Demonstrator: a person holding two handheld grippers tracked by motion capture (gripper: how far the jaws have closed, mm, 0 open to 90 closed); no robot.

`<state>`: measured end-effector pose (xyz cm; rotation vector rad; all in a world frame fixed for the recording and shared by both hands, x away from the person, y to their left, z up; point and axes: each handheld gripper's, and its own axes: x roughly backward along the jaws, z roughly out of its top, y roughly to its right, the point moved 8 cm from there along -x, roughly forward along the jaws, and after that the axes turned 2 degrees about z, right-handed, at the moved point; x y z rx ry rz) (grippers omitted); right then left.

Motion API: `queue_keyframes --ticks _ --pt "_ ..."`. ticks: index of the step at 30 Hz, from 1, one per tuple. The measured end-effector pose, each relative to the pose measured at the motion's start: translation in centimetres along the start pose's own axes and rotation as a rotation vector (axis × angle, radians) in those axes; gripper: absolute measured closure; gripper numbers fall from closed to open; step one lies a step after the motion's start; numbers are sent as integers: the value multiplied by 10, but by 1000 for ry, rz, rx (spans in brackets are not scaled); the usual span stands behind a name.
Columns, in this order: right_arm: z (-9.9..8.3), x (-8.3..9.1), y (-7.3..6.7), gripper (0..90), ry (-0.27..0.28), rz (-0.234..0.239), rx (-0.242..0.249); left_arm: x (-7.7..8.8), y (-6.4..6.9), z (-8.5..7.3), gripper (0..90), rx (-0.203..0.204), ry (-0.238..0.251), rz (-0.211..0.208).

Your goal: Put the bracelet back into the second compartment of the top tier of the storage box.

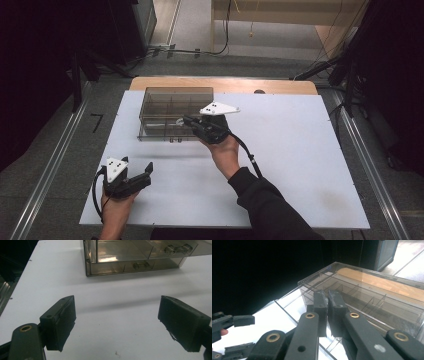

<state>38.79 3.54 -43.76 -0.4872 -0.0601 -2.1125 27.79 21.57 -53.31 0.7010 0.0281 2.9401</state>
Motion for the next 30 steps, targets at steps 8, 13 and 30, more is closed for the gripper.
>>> queue_keyframes --ticks 8,13,30 --pt "-5 -14 1 839 -20 -9 -5 0 0 0 153 -3 3 -2" --pt "-6 -18 -2 838 -22 -15 17 0 0 0 153 -2 -1 -3" --pt "-30 -31 0 838 -202 -12 8 -1 1 0 152 -1 -2 -3"
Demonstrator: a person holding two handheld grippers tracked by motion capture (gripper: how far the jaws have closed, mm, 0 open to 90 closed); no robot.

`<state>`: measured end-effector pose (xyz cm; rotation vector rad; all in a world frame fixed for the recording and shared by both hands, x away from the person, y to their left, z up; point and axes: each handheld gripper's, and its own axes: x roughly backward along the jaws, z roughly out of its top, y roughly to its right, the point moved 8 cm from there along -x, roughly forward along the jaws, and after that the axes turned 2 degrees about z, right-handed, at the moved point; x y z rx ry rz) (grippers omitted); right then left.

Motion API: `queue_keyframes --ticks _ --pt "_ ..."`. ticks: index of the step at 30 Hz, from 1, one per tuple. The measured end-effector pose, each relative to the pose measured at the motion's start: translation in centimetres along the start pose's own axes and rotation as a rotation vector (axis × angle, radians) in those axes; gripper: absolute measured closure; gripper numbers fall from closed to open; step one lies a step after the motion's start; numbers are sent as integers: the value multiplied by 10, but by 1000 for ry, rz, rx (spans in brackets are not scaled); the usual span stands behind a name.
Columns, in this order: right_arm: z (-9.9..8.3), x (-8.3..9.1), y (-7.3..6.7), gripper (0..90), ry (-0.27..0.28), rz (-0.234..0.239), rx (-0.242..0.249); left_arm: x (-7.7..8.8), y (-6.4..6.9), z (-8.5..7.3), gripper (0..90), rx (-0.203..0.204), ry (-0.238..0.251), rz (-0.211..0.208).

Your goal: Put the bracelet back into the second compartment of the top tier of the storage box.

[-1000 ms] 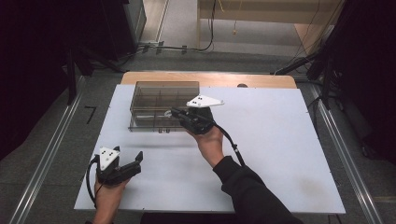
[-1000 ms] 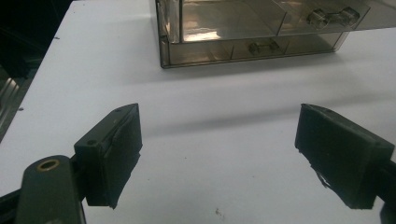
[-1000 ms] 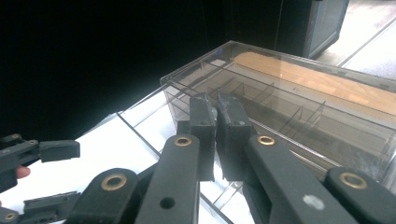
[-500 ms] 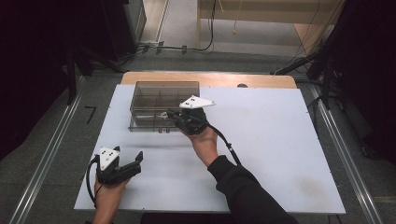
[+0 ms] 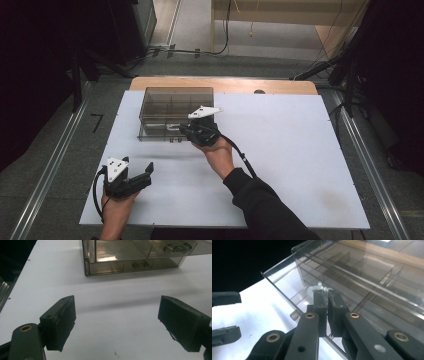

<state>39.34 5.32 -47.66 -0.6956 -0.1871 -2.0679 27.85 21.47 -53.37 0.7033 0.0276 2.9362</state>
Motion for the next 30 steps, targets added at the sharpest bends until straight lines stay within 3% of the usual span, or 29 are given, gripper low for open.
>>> queue_keyframes --ticks 9,13,19,25,30 --pt "-4 -5 -2 825 -46 20 -17 0 0 0 153 -1 0 -3" --pt "-3 -4 -1 660 -37 35 -40 0 0 0 153 2 -1 1" --pt "0 -2 -4 517 -13 40 -29 0 0 0 153 1 -1 0" --pt "4 2 -4 348 16 11 -4 0 -1 0 153 2 1 2" --pt "5 7 -5 267 19 -1 -1 0 -1 0 153 3 2 1"
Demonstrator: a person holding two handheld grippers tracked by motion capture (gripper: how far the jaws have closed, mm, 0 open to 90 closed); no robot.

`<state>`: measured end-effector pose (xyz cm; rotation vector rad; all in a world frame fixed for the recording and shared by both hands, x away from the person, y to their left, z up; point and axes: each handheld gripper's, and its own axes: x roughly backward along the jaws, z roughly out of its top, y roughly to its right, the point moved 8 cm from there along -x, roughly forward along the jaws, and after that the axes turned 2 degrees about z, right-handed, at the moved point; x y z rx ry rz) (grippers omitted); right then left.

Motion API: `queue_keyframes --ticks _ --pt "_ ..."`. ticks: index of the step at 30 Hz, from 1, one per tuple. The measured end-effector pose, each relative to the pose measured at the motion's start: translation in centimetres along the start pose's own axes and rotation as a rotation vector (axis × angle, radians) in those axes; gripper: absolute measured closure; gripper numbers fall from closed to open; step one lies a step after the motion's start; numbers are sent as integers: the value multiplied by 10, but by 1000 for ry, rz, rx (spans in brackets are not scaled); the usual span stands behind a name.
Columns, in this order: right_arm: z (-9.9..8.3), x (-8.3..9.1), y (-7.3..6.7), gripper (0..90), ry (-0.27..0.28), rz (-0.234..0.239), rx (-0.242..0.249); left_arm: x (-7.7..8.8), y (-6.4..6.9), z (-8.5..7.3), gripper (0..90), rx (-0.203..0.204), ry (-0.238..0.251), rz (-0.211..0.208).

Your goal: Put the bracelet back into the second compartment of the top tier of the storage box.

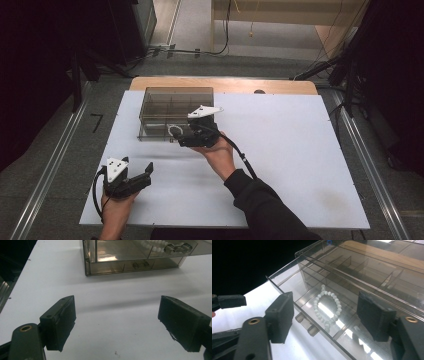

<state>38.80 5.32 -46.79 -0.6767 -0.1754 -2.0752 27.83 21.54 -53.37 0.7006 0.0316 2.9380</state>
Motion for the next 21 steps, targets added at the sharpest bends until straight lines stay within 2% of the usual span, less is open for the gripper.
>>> queue_keyframes --ticks 10,21 --pt "-7 13 -7 186 -20 7 15 0 0 0 152 0 -2 0" --pt "-22 32 -9 173 -38 8 26 -1 0 -1 152 4 -6 3"
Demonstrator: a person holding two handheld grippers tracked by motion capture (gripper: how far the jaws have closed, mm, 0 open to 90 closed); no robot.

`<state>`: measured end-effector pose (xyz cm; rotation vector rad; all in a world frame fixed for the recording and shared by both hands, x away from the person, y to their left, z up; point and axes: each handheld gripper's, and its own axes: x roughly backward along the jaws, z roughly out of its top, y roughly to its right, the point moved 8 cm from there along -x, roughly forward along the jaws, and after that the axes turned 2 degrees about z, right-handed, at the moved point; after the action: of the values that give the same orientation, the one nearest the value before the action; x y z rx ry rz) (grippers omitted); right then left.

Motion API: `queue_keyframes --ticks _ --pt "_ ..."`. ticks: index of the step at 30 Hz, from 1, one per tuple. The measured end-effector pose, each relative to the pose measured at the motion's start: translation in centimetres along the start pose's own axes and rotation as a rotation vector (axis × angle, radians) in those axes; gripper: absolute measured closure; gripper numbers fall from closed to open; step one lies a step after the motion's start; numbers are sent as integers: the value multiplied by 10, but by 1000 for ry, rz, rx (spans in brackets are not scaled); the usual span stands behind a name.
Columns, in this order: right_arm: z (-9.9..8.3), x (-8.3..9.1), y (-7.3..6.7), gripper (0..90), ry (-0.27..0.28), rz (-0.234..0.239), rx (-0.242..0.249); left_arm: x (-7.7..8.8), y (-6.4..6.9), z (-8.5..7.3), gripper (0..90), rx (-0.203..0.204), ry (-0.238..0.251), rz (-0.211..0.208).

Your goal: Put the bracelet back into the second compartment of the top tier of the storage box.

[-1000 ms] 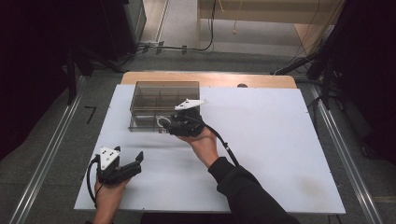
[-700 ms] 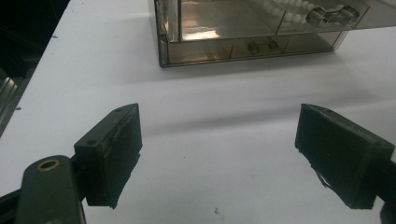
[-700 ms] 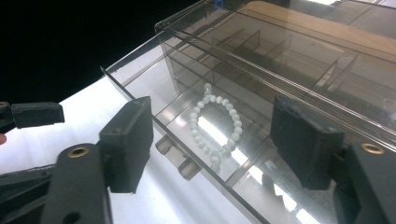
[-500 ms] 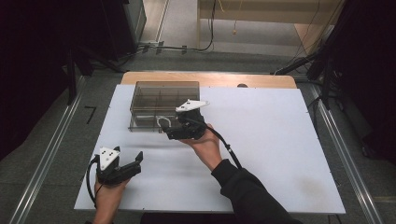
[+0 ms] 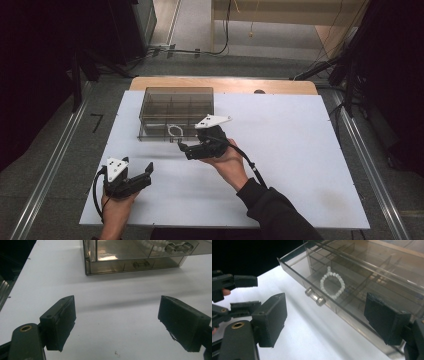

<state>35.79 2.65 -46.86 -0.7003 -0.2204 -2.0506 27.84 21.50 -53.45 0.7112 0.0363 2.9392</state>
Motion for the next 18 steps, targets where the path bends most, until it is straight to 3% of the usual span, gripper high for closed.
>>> queue_keyframes --ticks 18 --pt "-38 30 10 171 -21 6 -17 0 0 0 153 1 -4 0"
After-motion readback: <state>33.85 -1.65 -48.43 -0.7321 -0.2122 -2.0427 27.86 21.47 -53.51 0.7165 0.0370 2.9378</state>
